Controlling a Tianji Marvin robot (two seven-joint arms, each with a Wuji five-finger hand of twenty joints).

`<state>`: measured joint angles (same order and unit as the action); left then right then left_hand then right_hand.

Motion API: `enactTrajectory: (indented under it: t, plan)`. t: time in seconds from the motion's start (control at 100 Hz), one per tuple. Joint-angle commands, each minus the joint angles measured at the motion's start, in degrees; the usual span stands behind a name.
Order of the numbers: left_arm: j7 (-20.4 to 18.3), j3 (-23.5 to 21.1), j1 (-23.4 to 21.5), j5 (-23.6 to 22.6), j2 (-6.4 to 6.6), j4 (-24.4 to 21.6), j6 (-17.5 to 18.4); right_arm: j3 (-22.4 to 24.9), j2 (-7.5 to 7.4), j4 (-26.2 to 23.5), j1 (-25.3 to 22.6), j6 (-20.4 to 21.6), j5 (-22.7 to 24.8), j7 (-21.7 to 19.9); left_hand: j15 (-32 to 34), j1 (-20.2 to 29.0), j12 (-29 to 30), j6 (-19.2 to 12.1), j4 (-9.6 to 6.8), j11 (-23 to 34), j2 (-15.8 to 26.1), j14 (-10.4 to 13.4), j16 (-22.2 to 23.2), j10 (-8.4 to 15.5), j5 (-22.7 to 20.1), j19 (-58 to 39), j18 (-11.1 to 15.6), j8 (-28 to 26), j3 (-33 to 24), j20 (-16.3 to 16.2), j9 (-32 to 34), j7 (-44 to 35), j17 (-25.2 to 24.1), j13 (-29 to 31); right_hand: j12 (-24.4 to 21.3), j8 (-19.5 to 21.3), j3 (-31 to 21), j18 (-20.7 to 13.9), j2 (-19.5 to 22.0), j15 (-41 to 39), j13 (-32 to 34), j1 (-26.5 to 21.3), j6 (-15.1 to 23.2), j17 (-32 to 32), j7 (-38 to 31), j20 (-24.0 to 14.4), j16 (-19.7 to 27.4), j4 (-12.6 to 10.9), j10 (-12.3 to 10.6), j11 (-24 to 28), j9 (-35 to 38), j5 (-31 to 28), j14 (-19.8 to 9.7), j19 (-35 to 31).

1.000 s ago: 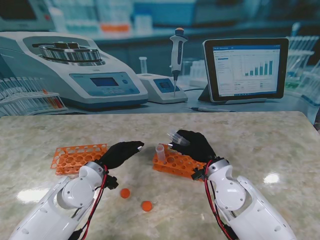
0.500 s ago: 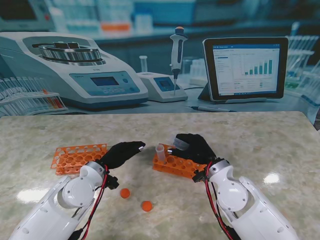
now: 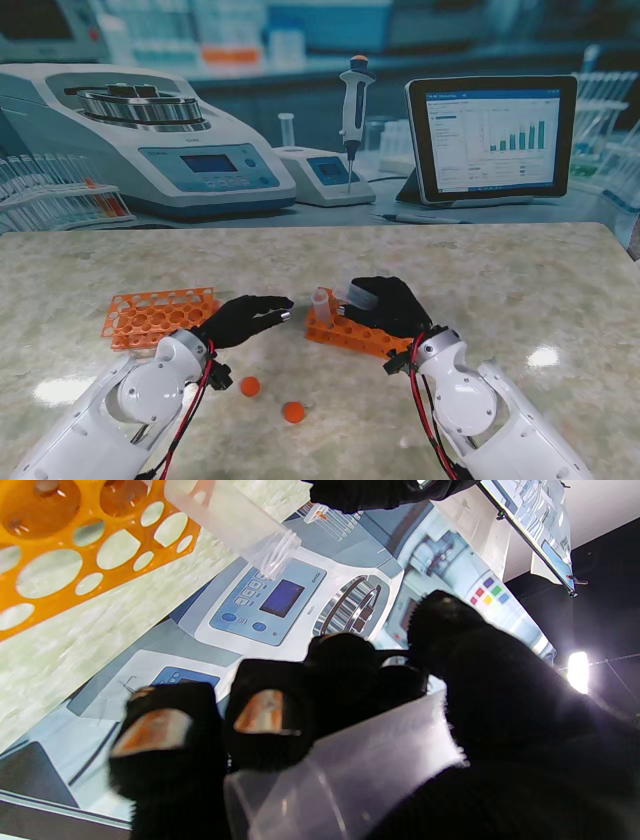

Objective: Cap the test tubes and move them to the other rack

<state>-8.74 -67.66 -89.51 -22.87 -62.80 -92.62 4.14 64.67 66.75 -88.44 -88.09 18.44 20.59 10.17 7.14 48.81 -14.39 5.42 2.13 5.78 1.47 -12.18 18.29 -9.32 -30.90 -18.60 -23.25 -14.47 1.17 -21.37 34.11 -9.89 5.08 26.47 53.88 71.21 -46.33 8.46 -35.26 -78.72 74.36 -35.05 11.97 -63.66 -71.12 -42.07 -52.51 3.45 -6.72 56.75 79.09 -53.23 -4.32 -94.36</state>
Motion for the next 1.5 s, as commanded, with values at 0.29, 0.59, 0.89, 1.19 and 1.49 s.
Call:
enactTrajectory:
  t: [0.29, 0.59, 0.89, 1.19, 1.49]
  plan:
    - [-5.06, -2.12, -4.17, -7.70, 2.18, -4.98, 0.47, 0.20, -0.04, -2.63, -3.94, 0.96, 1.99, 1.30, 3.43, 7.22, -5.07, 1.87, -1.00, 1.64, -7.84, 2.89, 6.06, 2.49, 1.11, -13.41, 3.36, -1.98, -0.36, -8.41, -2.95, -0.11, 0.00, 1.41, 1.30, 2.42, -0.92, 1.43, -1.45, -4.70, 1.24, -1.22, 0.45, -1.75, -2.50, -0.62, -1.73, -1.51, 0.10, 1.03, 2.35, -1.82, -2.46, -4.09]
    - [-8.46, -5.18, -8.96, -13.35, 3.27, -9.37, 1.00, 1.00, -0.09, -4.20, -5.54, 2.08, 3.52, 2.46, 4.01, 9.59, -4.95, 1.65, -1.78, 1.78, -13.44, 3.13, 7.02, 2.53, -0.41, -19.23, 4.06, -0.41, -1.61, -10.41, -2.78, 0.19, 0.79, 1.76, 1.89, 3.53, 0.45, 2.09, -0.78, -3.51, 1.21, -2.02, 0.36, -1.45, -1.69, -0.19, -1.14, -1.17, 0.31, 1.14, 1.10, -1.01, -1.57, -2.81]
    - [-10.42, -7.21, -13.24, -16.97, 3.84, -12.09, 1.80, 1.35, -0.31, -4.63, -6.02, 2.39, 4.20, 2.10, 3.86, 4.05, -4.10, 2.03, -0.35, 1.80, -20.16, 3.44, 6.49, 2.43, -0.95, -21.63, 4.59, 2.30, -15.70, -9.06, -4.01, -0.14, 0.59, 0.58, 2.06, 4.04, 1.27, 2.44, -0.60, -2.95, 1.19, -2.46, 0.35, -1.32, -1.29, -0.06, -0.87, -1.05, 0.47, 1.11, 0.69, -0.88, -1.13, -2.24]
    - [-10.67, -7.78, -14.66, -19.60, 4.09, -11.56, 3.00, 1.52, -0.43, -5.13, -6.45, 2.28, 4.57, 1.85, 3.72, 2.57, -4.11, 1.18, 0.04, 1.31, -22.61, 3.79, 6.78, 2.40, -1.54, -21.03, 4.79, 2.37, -18.48, -9.27, -5.11, 0.24, -0.34, -0.62, 2.09, 4.32, 1.65, 2.65, -0.52, -2.61, 1.18, -2.55, 0.48, -1.22, -1.02, 0.02, -0.71, -0.96, 0.48, 1.07, 0.51, -0.78, -0.90, -1.83]
    - [-10.22, -6.91, -14.60, -21.11, 4.20, -9.75, 3.45, 1.42, -0.53, -5.31, -6.48, 2.16, 4.54, 1.42, 3.65, -0.33, -4.12, -0.32, 1.10, 1.07, -24.54, 3.99, 7.24, 2.42, -1.62, -20.11, 5.06, 2.51, -23.91, -9.69, -5.70, -0.29, -1.05, -1.74, 2.08, 4.54, 2.12, 2.79, -0.32, -2.22, 1.18, -2.61, 0.67, -1.16, -0.72, 0.12, -0.53, -0.78, 0.45, 1.00, 0.18, -0.57, -0.67, -1.44]
